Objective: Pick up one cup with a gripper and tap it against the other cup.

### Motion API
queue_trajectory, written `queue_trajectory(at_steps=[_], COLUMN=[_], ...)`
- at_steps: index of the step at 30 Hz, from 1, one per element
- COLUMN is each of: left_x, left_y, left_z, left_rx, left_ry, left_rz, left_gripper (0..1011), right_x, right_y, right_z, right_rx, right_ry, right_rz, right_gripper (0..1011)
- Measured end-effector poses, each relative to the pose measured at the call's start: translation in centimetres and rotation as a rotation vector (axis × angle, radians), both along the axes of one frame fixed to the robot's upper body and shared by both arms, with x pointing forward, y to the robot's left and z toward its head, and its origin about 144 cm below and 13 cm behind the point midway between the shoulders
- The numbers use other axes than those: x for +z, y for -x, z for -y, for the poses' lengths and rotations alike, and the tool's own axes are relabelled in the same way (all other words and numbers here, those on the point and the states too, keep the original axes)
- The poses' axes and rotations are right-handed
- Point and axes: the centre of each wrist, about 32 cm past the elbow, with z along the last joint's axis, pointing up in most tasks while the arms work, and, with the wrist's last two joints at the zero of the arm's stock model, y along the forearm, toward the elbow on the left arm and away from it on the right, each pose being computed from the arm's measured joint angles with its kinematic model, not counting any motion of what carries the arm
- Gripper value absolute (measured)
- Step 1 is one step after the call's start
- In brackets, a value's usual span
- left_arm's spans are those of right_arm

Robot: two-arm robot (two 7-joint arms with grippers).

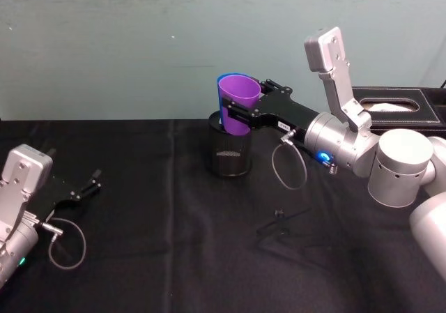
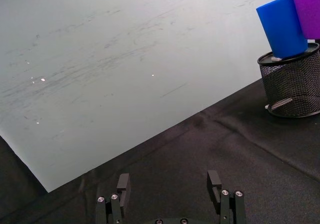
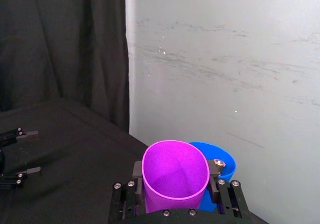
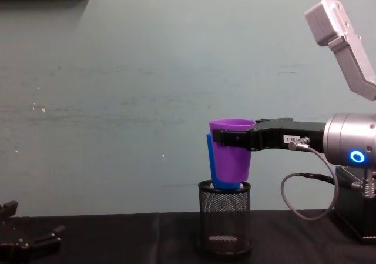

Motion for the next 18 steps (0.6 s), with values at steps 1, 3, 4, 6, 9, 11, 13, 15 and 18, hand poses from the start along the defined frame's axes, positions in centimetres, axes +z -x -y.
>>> queue_trajectory(at_steps=[1,3,4,6,9,11,13,15,18], left_x=[0.00,0.00,0.00,0.00,0.00,0.00,0.00,0.00,0.00], left_y=[0.00,0.00,0.00,0.00,0.00,0.00,0.00,0.00,0.00], left_z=[0.00,0.00,0.00,0.00,0.00,0.00,0.00,0.00,0.00], left_rx=[0.000,0.000,0.000,0.000,0.000,0.000,0.000,0.000,0.000], left_ry=[0.000,0.000,0.000,0.000,0.000,0.000,0.000,0.000,0.000], left_rz=[0.000,0.000,0.000,0.000,0.000,0.000,0.000,0.000,0.000], left_gripper=[1000,1000,1000,1000,1000,1000,1000,1000,1000], right_x=[0.00,0.00,0.00,0.00,0.00,0.00,0.00,0.00,0.00], right_y=[0.00,0.00,0.00,0.00,0.00,0.00,0.00,0.00,0.00], right_z=[0.00,0.00,0.00,0.00,0.00,0.00,0.00,0.00,0.00], right_rx=[0.000,0.000,0.000,0.000,0.000,0.000,0.000,0.000,0.000], right_ry=[0.000,0.000,0.000,0.000,0.000,0.000,0.000,0.000,0.000], right_rz=[0.000,0.000,0.000,0.000,0.000,0.000,0.000,0.000,0.000], right_gripper=[734,734,735,734,734,734,735,734,734])
